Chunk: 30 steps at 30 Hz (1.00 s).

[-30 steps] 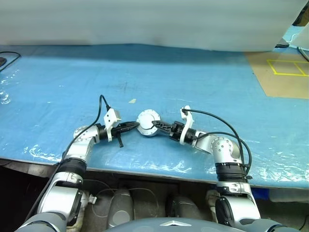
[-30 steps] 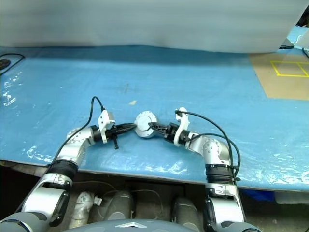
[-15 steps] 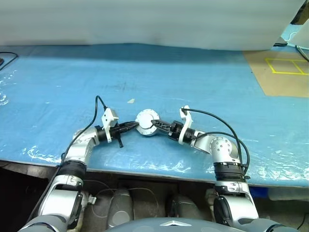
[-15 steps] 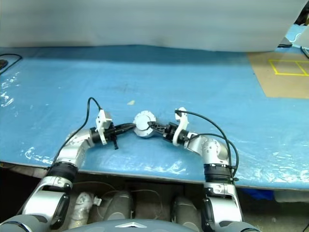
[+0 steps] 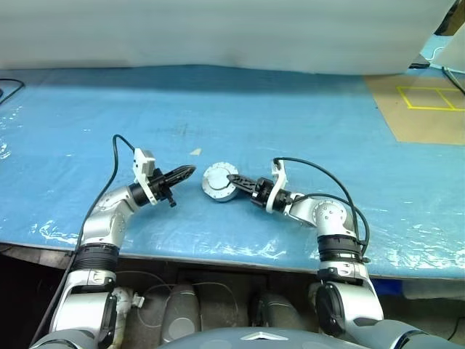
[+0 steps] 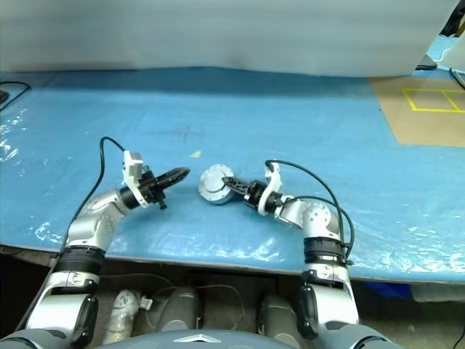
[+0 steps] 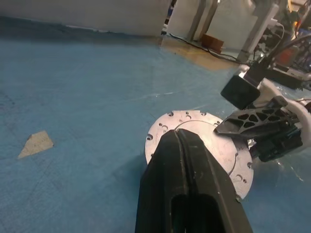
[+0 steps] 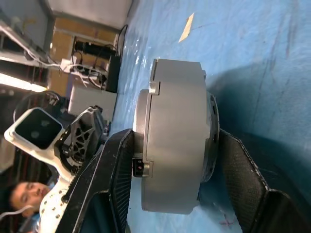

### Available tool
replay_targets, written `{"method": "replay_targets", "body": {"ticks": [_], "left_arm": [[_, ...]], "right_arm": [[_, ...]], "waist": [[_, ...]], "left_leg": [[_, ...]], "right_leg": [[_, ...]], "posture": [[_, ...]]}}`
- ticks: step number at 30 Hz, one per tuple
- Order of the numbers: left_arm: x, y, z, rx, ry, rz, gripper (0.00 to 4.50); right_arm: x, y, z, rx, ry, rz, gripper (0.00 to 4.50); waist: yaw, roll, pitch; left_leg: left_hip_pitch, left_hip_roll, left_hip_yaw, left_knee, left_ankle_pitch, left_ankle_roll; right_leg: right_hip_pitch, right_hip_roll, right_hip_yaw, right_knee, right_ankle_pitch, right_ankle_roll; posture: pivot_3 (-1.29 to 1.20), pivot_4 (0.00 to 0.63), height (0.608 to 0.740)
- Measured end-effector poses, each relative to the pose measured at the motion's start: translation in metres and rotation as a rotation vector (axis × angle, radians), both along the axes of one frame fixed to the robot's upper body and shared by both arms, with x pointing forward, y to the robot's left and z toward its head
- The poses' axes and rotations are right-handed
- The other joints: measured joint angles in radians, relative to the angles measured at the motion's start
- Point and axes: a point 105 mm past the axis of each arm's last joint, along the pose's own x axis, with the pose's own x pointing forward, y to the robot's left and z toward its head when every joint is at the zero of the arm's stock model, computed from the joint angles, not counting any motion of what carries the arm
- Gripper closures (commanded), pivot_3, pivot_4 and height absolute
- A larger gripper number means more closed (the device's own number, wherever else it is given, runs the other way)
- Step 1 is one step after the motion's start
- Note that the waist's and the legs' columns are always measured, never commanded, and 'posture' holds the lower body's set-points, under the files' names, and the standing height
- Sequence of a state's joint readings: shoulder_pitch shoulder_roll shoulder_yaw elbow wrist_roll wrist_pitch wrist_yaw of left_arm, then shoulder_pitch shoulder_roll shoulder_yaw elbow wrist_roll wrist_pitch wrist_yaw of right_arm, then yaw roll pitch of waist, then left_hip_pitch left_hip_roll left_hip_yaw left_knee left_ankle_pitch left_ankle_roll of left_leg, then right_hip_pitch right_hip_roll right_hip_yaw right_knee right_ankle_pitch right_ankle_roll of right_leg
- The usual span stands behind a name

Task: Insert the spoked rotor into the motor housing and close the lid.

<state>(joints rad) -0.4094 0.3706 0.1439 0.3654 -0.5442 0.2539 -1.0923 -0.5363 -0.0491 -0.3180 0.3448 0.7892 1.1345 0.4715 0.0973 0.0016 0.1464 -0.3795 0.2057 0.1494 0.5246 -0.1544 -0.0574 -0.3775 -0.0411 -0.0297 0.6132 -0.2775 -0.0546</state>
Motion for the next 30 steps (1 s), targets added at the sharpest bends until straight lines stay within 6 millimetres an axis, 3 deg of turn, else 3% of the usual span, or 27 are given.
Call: {"method": "replay_targets", "body": {"ticks": [7, 12, 17, 26, 30], "left_arm": [[-0.001, 0.016, 0.021, -0.296, 0.186, 0.01, 4.5], [-0.002, 0.021, 0.036, -0.447, 0.252, 0.027, 4.5], [-0.009, 0.013, 0.039, -0.453, 0.263, 0.026, 3.26], [-0.017, 0.001, 0.033, -0.483, 0.346, -0.003, 0.14], [-0.017, -0.004, 0.032, -0.515, 0.372, -0.006, 0.06]], "right_arm": [[0.002, -0.003, 0.015, 0.106, 0.019, -0.009, 2.2], [0.005, 0.004, 0.033, 0.149, -0.019, 0.004, 2.2], [0.009, 0.012, 0.051, 0.18, -0.049, 0.012, 2.2], [0.023, -0.001, 0.082, 0.2, -0.133, -0.027, 2.2], [0.024, -0.005, 0.084, 0.207, -0.132, -0.034, 2.2]], "waist": [[-0.001, 0.0, 0.001], [0.0, 0.0, 0.001], [0.001, 0.0, 0.001], [0.001, 0.0, 0.001], [0.001, 0.0, 0.001]], "left_leg": [[-0.017, -0.001, 0.0, 0.007, 0.0, 0.0], [-0.019, -0.001, -0.001, 0.009, 0.0, 0.0], [-0.02, -0.001, -0.002, 0.01, 0.0, 0.0], [-0.021, -0.001, -0.002, 0.011, 0.0, 0.0], [-0.021, -0.001, -0.002, 0.012, 0.0, 0.0]], "right_leg": [[-0.018, 0.003, 0.0, 0.01, 0.0, -0.001], [-0.019, 0.003, -0.001, 0.011, 0.001, -0.002], [-0.019, 0.002, -0.001, 0.011, 0.001, -0.001], [-0.019, 0.002, -0.001, 0.011, 0.003, 0.001], [-0.019, 0.002, -0.001, 0.011, 0.003, 0.001]], "posture": [[0.0, 0.15, 0.74], [0.0, 0.15, 0.74], [0.0, 0.15, 0.74], [0.0, 0.15, 0.74], [0.0, 0.15, 0.74]]}}
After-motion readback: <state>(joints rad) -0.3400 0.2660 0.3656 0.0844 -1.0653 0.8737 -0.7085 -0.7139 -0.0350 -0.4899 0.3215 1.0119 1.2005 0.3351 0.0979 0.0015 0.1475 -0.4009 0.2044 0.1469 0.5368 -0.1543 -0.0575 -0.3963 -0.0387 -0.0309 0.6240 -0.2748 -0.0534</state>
